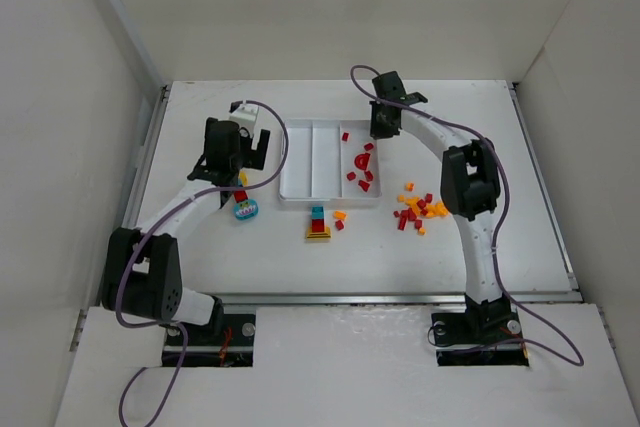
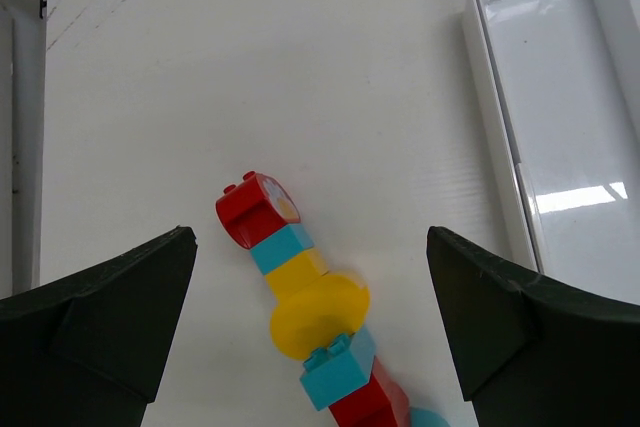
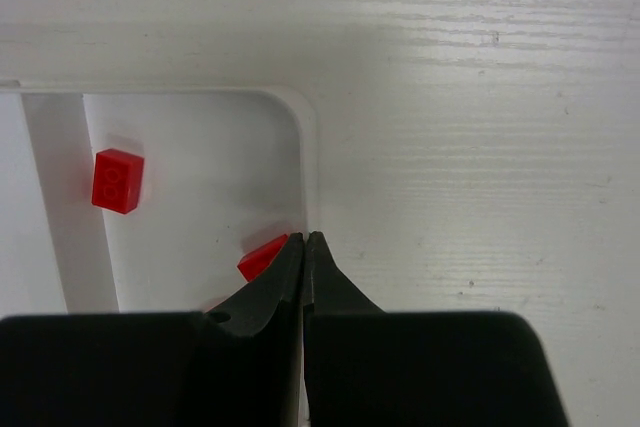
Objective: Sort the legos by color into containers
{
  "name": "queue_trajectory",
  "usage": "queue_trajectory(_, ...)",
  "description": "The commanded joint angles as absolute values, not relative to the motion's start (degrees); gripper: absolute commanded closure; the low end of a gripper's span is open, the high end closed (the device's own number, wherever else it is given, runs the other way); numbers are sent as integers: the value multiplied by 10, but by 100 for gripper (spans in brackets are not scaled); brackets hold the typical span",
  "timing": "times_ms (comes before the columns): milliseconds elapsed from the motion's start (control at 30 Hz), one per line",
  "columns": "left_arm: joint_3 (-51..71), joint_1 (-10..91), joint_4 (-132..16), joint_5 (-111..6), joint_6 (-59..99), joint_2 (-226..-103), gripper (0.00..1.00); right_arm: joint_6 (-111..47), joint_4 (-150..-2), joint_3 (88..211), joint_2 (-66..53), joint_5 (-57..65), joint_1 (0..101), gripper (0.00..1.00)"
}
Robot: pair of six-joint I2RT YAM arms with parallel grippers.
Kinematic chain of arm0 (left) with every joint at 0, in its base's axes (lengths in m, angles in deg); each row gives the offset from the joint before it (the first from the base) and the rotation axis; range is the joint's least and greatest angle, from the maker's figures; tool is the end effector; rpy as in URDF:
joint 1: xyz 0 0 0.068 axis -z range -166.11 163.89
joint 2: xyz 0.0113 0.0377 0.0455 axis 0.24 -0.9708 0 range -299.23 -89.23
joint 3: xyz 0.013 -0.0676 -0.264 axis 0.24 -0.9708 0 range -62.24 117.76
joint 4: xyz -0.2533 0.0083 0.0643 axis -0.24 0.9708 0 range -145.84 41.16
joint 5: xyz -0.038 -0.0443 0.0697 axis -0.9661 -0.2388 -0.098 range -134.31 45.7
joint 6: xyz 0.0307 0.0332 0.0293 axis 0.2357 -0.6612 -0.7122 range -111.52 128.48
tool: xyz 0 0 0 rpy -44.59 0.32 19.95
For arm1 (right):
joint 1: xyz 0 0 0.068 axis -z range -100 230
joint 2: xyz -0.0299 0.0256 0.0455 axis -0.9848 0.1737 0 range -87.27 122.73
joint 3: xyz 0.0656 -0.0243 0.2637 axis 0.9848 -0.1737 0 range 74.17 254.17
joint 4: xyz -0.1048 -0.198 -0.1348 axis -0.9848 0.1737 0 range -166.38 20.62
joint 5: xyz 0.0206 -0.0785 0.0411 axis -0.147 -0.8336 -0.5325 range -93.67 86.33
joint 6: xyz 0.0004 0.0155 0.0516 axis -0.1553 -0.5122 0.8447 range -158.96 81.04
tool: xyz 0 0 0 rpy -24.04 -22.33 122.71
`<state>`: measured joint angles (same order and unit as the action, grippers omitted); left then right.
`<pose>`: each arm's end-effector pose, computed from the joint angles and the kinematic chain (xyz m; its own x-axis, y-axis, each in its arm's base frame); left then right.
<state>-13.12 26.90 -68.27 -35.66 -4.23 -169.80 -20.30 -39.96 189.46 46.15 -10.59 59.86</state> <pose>0.3134 -0.0668 0.2617 -0.2912 0.2906 -0.9114 0.1519 0.9547 0.2559 0.4864 0.1738 0.1969 -0.8131 0.0401 -0.5808 -0.0169 0.9956 0.0924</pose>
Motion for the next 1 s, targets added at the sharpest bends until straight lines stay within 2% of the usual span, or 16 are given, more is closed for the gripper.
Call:
queue_trajectory(0, -135, 267, -708, -366, -33, -1664, 0, -191, -409, 1886, 426, -143, 600, 100)
queue_trajectory(33, -140, 267, -714, -366, -33, -1659, 0, -191, -409, 1886, 426, -143, 600, 100)
queue_trajectory(67, -147, 267, -714, -371, -33, -1659, 0, -191, -404, 1886, 426, -143, 600, 96)
queue_trajectory(100, -147, 267, -722, -371, -33, -1653, 0, -191, -403, 1892, 426, -138, 600, 86)
queue_trajectory(133, -154, 267, -731, -371, -26, -1648, 0, -199, -403, 1900, 426, -129, 600, 70)
queue_trajectory(167, -161, 267, -737, -378, -21, -1648, 0, -199, -403, 1900, 426, -129, 600, 63)
queue_trajectory(200, -161, 272, -748, -386, -13, -1642, 0, -206, -403, 1900, 405, -129, 600, 50)
queue_trajectory(233, -169, 272, -753, -386, -13, -1642, 0, -206, -410, 1891, 392, -134, 593, 50)
queue_trajectory(267, -169, 278, -760, -386, -5, -1637, 0, -215, -417, 1882, 376, -140, 593, 43)
queue_trajectory(300, -177, 278, -765, -391, -5, -1637, 0, -221, -422, 1872, 359, -147, 585, 41)
queue_trajectory(533, -235, 316, -806, -386, 26, -1606, 0, -331, -490, 1689, 193, -129, 493, 41)
queue_trajectory(667, -270, 344, -832, -368, 62, -1594, 0, -362, -474, 1604, 178, -124, 384, 50)
queue_trajectory(833, -306, 377, -858, -333, 94, -1560, 1, -332, -514, 1525, 166, -92, 323, 56)
queue_trajectory(967, -329, 377, -858, -288, 135, -1537, 3, -310, -527, 1514, 178, -101, 310, 57)
